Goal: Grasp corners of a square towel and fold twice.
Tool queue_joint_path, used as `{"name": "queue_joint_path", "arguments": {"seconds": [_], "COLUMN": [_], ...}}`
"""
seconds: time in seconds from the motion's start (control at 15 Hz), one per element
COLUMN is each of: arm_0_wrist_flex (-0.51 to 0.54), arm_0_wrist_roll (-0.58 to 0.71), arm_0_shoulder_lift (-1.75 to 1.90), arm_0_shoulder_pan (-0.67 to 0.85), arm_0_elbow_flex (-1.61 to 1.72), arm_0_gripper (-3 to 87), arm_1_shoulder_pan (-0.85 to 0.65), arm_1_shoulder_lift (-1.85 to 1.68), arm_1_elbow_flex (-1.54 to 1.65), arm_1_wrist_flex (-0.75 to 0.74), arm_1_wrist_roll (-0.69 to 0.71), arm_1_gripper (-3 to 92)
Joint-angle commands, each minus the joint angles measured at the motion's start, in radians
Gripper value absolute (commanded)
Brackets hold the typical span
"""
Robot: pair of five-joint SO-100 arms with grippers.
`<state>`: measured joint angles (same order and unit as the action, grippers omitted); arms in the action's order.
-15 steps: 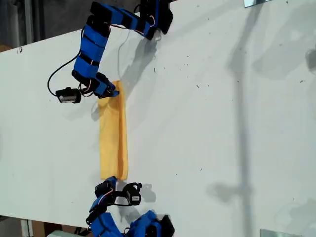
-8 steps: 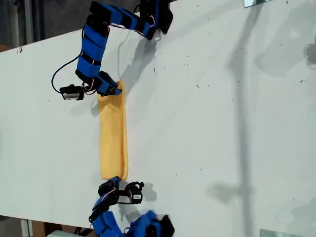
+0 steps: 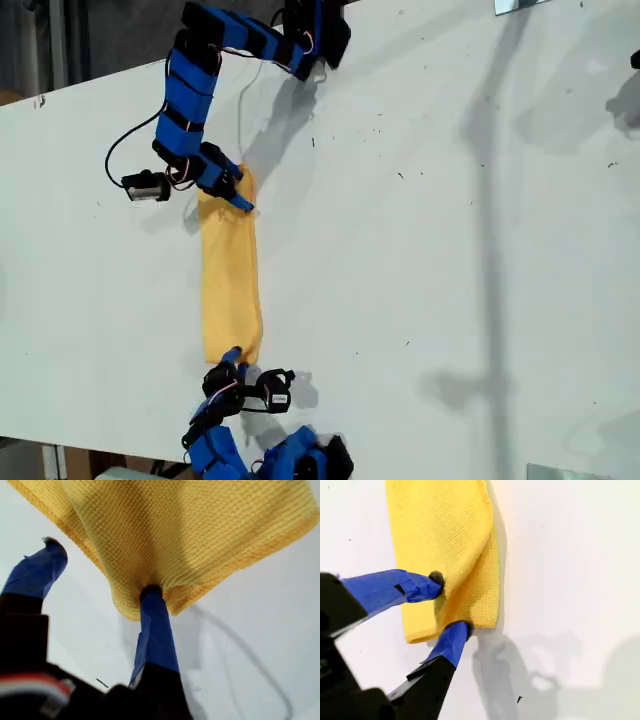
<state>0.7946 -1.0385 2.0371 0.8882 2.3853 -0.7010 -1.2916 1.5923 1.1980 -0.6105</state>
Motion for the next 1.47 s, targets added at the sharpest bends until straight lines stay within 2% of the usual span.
{"name": "queue_joint_path", "arguments": {"seconds": [0.0, 0.27, 0.47, 0.67, 0.93, 1.2, 1.4], "arm_0_wrist_flex": [0.011, 0.029, 0.106, 0.175, 0.150, 0.160, 0.282], "arm_0_wrist_roll": [-0.009, -0.032, -0.011, -0.002, -0.026, -0.109, -0.133], "arm_0_shoulder_lift": [0.041, 0.187, 0.387, 0.641, 0.726, 0.825, 1.100], "arm_0_shoulder_pan": [-0.006, 0.040, 0.115, 0.166, 0.152, 0.069, 0.067], "arm_0_elbow_flex": [0.008, 0.133, 0.219, 0.330, 0.453, 0.532, 0.617], "arm_0_gripper": [14.4, 12.7, 12.1, 11.1, 11.3, 11.0, 10.9], "arm_1_shoulder_pan": [-0.020, -0.026, -0.035, -0.067, -0.132, -0.219, -0.279], "arm_1_shoulder_lift": [-0.078, -0.080, -0.087, -0.137, -0.229, 0.021, 0.308], "arm_1_elbow_flex": [-0.009, -0.008, -0.009, -0.031, -0.038, -0.196, -0.472], "arm_1_wrist_flex": [0.005, 0.014, 0.015, 0.046, 0.140, 0.095, 0.153], "arm_1_wrist_roll": [-0.008, -0.009, -0.009, -0.002, -0.002, 0.026, 0.055], "arm_1_gripper": [32.2, 31.9, 32.3, 39.0, 37.6, 40.8, 40.7]}}
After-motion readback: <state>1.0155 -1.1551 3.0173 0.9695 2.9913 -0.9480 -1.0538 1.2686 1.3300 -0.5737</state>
